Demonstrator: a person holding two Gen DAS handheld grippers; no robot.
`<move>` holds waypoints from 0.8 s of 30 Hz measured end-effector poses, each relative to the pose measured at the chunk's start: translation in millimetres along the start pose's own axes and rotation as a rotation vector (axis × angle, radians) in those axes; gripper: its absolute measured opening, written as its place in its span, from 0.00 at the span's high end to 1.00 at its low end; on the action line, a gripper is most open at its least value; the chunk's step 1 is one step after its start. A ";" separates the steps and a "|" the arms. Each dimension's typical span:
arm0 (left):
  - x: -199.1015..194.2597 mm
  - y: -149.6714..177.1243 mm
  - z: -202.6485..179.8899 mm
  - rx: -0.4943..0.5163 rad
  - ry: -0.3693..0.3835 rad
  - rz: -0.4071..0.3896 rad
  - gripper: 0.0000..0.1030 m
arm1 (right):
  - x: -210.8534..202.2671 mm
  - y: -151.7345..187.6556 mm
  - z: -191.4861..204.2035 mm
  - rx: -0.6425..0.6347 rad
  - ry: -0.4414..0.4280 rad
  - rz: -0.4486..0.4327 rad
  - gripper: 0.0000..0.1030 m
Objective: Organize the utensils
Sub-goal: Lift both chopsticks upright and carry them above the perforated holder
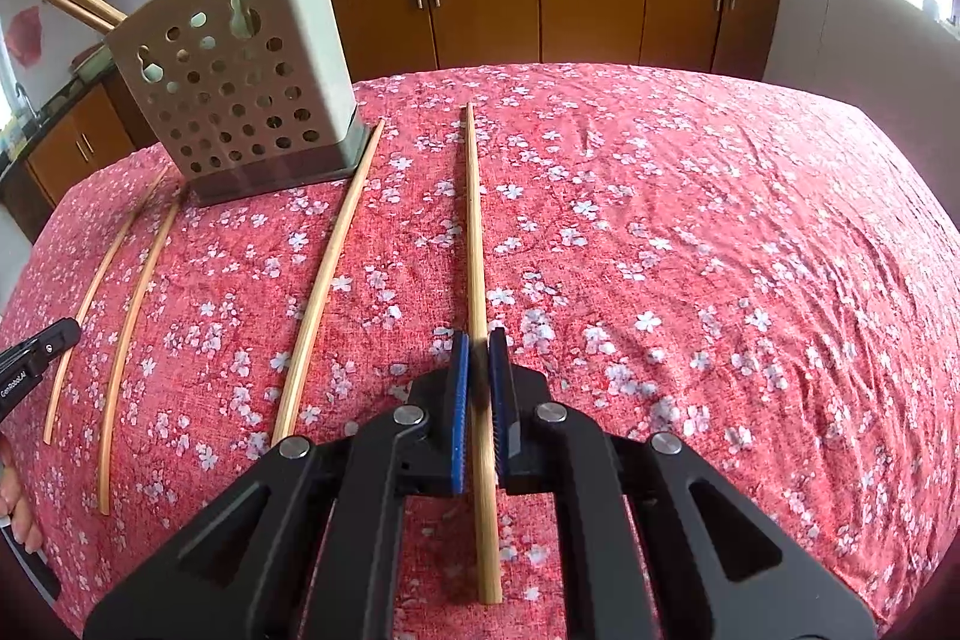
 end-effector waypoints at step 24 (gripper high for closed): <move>-2.5 2.0 -0.2 -0.019 0.022 -0.012 0.90 | 0.7 -2.2 -3.8 0.001 -0.001 0.000 0.92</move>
Point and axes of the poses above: each gripper's, at about its wrist camera, not at the fingertips, and x roughly the way its jaws point, z to its left, y to its underside, the point moved 9 cm from there along x, roughly the way its jaws point, and after that the axes turned 3 degrees about y, right-handed, at the moved point
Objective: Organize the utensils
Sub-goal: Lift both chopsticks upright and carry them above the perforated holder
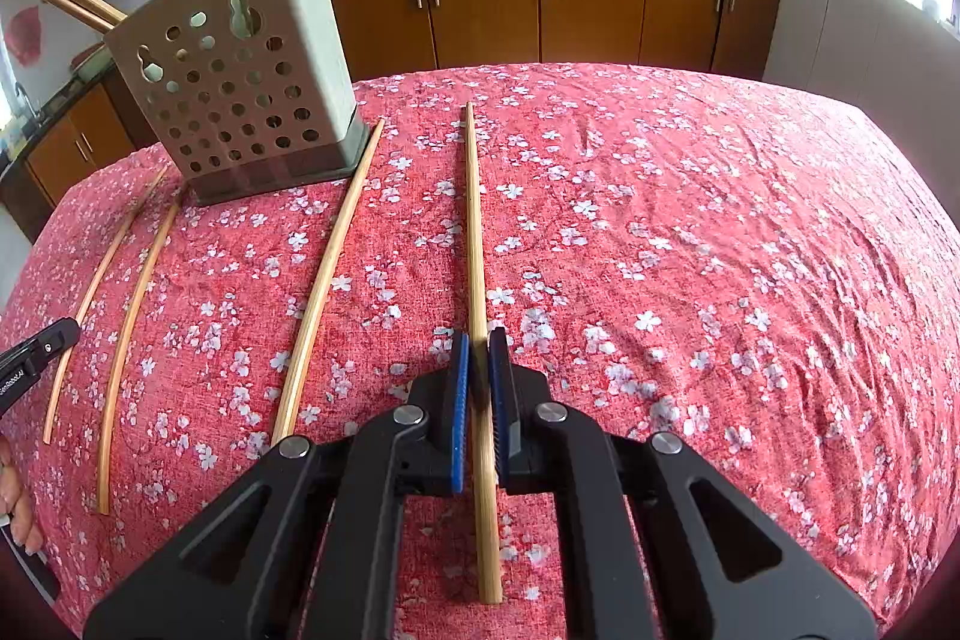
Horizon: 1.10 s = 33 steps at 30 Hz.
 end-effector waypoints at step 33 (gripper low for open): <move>-10.7 12.2 1.1 0.070 -0.009 0.010 0.91 | -4.9 2.3 1.9 -0.002 -0.017 0.000 0.93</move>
Point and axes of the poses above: each gripper's, at about its wrist camera, not at the fingertips, and x roughly the way its jaws point, z to its left, y to its underside, the point moved 9 cm from there along x, roughly the way its jaws point, and after that the axes turned 3 degrees about y, right-handed, at the moved point
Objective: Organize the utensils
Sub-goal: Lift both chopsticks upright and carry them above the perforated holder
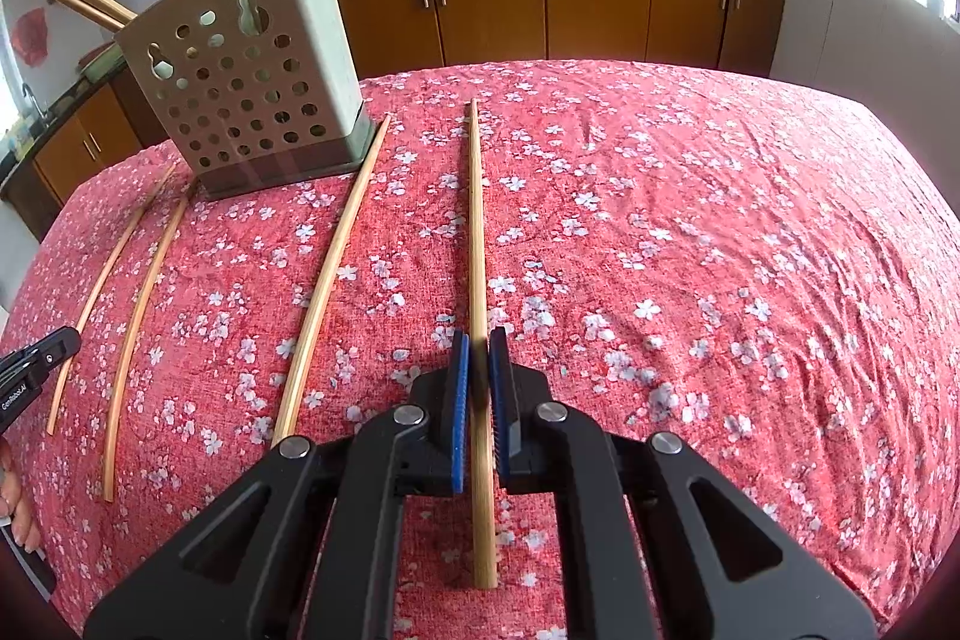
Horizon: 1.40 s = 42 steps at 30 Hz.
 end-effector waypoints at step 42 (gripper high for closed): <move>-222.8 -170.3 -83.9 0.011 0.238 -0.561 0.93 | -237.5 -162.3 28.9 0.095 -0.279 -0.630 0.93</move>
Point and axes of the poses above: each gripper's, at about its wrist camera, not at the fingertips, and x roughly the way its jaws point, z to its left, y to its underside, the point moved 9 cm from there along x, roughly the way its jaws point, and after that the axes turned 3 degrees about y, right-handed, at the moved point
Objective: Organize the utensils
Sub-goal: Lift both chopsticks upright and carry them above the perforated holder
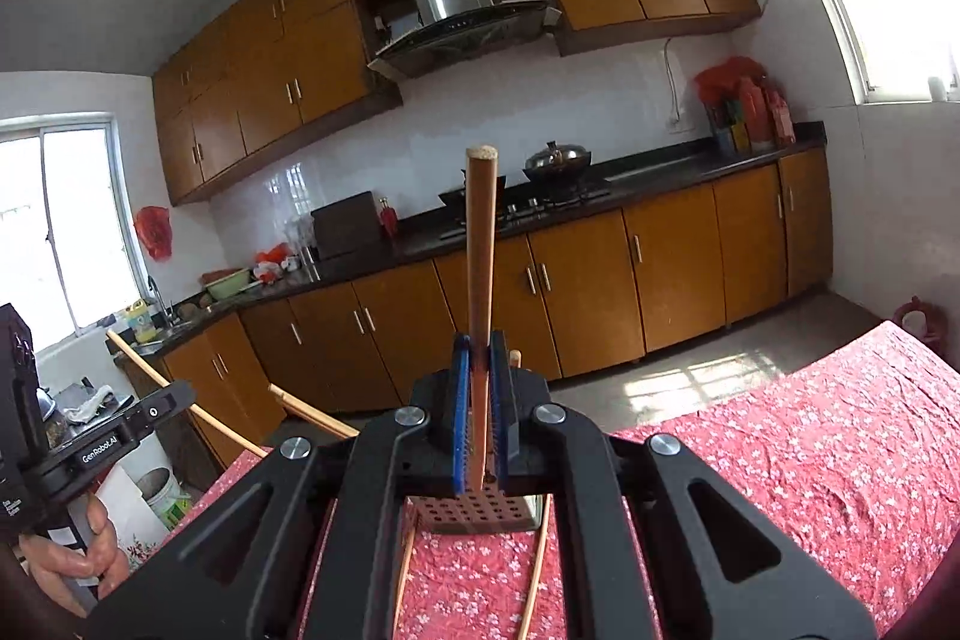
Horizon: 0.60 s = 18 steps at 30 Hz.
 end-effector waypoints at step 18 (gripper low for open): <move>90.7 -26.0 -6.4 -0.042 -0.059 -0.052 0.93 | 75.7 15.9 11.5 -0.097 0.042 0.018 0.93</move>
Point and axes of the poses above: each gripper's, at about its wrist camera, not at the fingertips, and x roughly the way its jaws point, z to its left, y to its underside, the point moved 9 cm from there along x, roughly the way its jaws point, and after that the axes turned 3 degrees about y, right-handed, at the moved point
